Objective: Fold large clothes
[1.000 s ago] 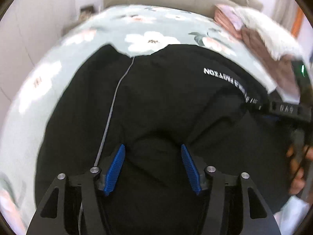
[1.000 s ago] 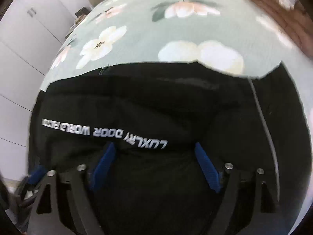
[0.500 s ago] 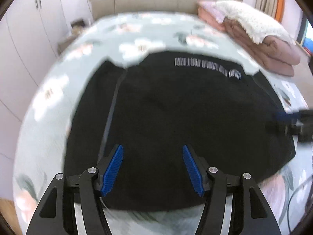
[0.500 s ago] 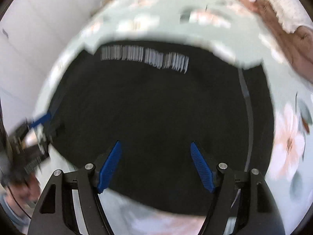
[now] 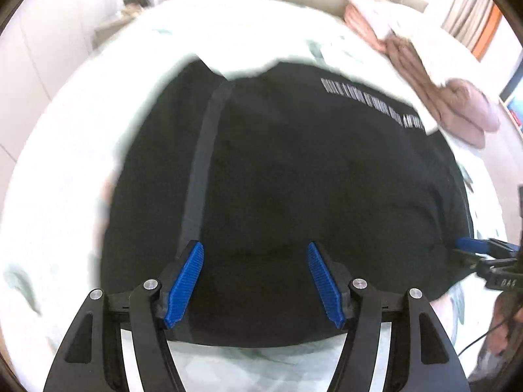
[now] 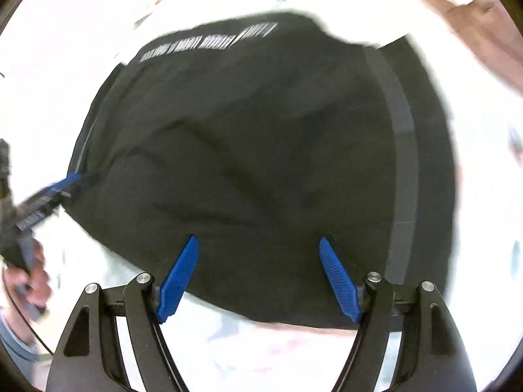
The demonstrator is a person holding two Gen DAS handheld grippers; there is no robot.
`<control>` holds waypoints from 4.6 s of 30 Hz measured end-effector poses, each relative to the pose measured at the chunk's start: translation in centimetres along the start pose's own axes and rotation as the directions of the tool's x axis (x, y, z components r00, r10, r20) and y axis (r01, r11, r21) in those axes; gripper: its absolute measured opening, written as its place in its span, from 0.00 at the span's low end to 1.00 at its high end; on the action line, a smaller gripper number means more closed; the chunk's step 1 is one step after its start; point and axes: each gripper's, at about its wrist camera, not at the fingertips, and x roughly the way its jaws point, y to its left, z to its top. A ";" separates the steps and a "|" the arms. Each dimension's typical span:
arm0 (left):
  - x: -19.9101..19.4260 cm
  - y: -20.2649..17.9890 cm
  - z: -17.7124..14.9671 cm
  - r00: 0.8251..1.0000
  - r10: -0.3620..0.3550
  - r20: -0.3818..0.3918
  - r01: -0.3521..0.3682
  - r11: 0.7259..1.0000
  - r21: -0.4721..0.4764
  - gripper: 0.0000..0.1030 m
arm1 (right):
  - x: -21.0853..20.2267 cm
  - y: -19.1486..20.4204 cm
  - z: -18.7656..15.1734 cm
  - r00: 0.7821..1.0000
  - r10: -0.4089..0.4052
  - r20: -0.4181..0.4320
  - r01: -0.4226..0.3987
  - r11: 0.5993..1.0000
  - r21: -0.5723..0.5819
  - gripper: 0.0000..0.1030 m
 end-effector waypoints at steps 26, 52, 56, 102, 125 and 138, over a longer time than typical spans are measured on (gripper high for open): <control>12.0 11.8 4.6 0.857 -0.503 -0.112 0.433 0.821 -0.372 0.71 | 5.9 -14.6 0.7 0.979 0.186 0.085 -0.204 0.886 0.416 0.94; 8.5 9.0 5.6 0.831 -0.556 -0.026 0.529 0.802 -0.277 0.31 | 5.8 -13.2 2.0 0.914 0.386 0.124 -0.404 0.893 0.200 0.49; 4.0 7.3 5.8 0.811 -0.584 0.032 0.576 0.789 -0.213 0.26 | 0.6 -11.1 1.4 0.917 0.352 0.186 -0.376 0.919 0.115 0.41; -7.5 22.3 -12.8 0.907 -0.401 -0.131 0.237 0.742 -0.627 0.44 | -12.5 -2.8 -21.6 0.989 0.071 -0.132 -0.004 0.894 0.449 0.72; -1.7 7.8 -11.6 0.921 -0.177 -0.347 0.089 0.963 -0.255 0.51 | -1.1 11.9 -20.6 0.953 -0.216 -0.212 0.221 0.975 -0.001 0.84; -12.8 3.1 -12.7 0.969 -0.114 -0.217 0.058 0.966 -0.251 0.52 | -9.3 11.0 -22.0 0.946 -0.186 -0.265 0.169 0.982 -0.084 0.99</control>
